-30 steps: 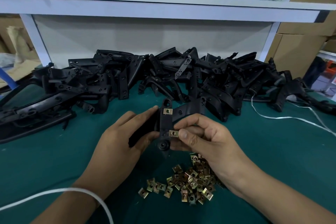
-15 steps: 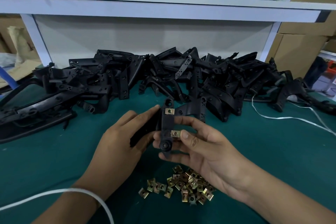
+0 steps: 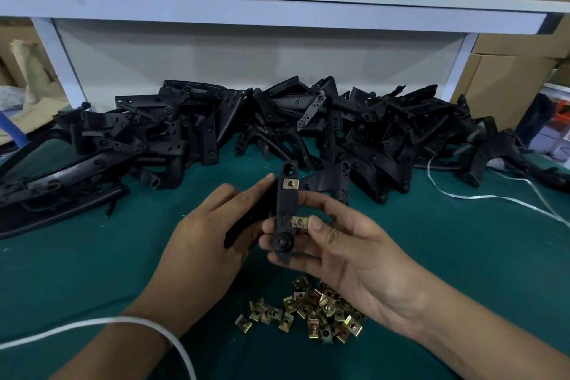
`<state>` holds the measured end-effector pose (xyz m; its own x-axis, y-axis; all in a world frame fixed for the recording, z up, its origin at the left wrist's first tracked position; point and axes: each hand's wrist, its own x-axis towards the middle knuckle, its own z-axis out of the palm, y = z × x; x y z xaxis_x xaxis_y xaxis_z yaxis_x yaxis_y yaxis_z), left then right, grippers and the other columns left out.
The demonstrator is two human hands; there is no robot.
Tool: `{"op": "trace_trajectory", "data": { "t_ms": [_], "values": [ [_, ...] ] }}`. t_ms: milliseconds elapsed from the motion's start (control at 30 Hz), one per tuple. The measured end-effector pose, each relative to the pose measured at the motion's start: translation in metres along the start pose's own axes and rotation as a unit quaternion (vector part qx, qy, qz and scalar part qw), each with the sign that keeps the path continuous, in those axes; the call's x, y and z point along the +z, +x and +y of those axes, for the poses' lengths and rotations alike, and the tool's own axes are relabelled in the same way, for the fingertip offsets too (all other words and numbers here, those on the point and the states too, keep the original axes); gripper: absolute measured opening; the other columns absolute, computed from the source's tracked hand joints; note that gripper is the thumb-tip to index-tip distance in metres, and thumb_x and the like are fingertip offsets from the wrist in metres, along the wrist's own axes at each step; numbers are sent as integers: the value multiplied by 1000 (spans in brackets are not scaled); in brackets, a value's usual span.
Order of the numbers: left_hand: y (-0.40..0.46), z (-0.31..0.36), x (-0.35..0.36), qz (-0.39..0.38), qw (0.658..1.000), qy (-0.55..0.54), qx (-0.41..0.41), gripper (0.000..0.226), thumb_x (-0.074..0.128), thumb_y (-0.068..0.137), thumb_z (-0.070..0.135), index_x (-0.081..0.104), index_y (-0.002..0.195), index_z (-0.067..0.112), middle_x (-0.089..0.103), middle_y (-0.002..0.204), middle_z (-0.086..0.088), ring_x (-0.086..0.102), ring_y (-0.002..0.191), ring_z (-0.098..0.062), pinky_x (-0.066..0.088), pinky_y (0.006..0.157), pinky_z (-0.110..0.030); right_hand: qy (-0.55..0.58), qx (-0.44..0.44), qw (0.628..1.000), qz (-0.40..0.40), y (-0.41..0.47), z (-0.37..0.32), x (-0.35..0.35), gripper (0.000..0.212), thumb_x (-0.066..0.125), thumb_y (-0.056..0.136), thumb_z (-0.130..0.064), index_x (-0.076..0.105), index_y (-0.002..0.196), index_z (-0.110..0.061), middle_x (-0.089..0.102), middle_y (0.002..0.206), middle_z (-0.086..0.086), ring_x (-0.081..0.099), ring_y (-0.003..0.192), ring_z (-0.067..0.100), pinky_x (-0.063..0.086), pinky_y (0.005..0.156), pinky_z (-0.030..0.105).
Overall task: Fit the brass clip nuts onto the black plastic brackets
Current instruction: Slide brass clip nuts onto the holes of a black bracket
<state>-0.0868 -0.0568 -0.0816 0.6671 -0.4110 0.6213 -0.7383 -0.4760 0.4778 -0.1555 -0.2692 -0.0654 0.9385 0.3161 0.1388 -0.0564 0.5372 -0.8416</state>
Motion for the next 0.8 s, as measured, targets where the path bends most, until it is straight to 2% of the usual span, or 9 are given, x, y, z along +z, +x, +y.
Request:
{"op": "trace_trajectory", "data": {
  "t_ms": [67, 167, 267, 400, 533, 600, 800],
  "values": [
    [0, 1, 0, 2, 1000, -1, 1, 67, 62, 88, 22, 47, 152, 39, 48, 96, 15, 57, 81, -13, 53, 63, -35, 4, -1, 1000, 3, 0, 0, 0, 36, 56, 105, -7, 54, 140, 0, 63, 132, 38, 65, 122, 49, 53, 107, 54],
    [0, 1, 1, 4, 1000, -4, 3, 68, 69, 92, 14, 48, 152, 37, 47, 96, 17, 57, 83, -12, 48, 65, -24, 7, -3, 1000, 7, 0, 1, 0, 38, 56, 104, -7, 53, 141, 1, 63, 130, 38, 66, 121, 50, 54, 105, 53],
    [0, 2, 1, 4, 1000, -3, 6, 67, 67, 91, 17, 48, 152, 37, 47, 96, 17, 56, 83, -11, 47, 65, -21, 10, -4, 1000, 12, 0, 0, 2, 38, 57, 103, -7, 55, 141, 0, 65, 129, 38, 66, 119, 50, 54, 105, 52],
    [0, 1, 2, -7, 1000, -5, 5, 77, 74, 88, 2, 48, 152, 35, 47, 96, 19, 57, 83, -12, 46, 65, -17, 15, -3, 1000, 11, -1, -1, 2, 36, 58, 103, -6, 58, 139, -1, 64, 129, 39, 66, 120, 51, 55, 104, 51],
    [0, 4, 1, -9, 1000, 7, 5, 69, 66, 88, 18, 47, 153, 36, 46, 95, 18, 56, 80, -11, 46, 62, -18, 14, -1, 1000, 17, 0, 0, 2, 33, 60, 101, -7, 62, 134, -1, 66, 126, 38, 67, 118, 50, 55, 103, 50],
    [0, 5, 0, -11, 1000, 16, 4, 66, 61, 89, 28, 46, 153, 37, 47, 96, 17, 57, 79, -11, 50, 61, -24, 7, 1, 1000, 21, -1, 0, 2, 31, 62, 100, -7, 66, 130, -2, 68, 124, 35, 69, 117, 48, 56, 103, 48],
    [0, 7, 0, -5, 1000, 16, -2, 62, 59, 91, 35, 46, 153, 38, 48, 97, 15, 58, 80, -11, 53, 60, -32, 5, 3, 1000, 27, 0, 0, 4, 29, 64, 98, -8, 67, 126, 0, 70, 121, 33, 71, 114, 45, 57, 102, 45]
  ]
}}
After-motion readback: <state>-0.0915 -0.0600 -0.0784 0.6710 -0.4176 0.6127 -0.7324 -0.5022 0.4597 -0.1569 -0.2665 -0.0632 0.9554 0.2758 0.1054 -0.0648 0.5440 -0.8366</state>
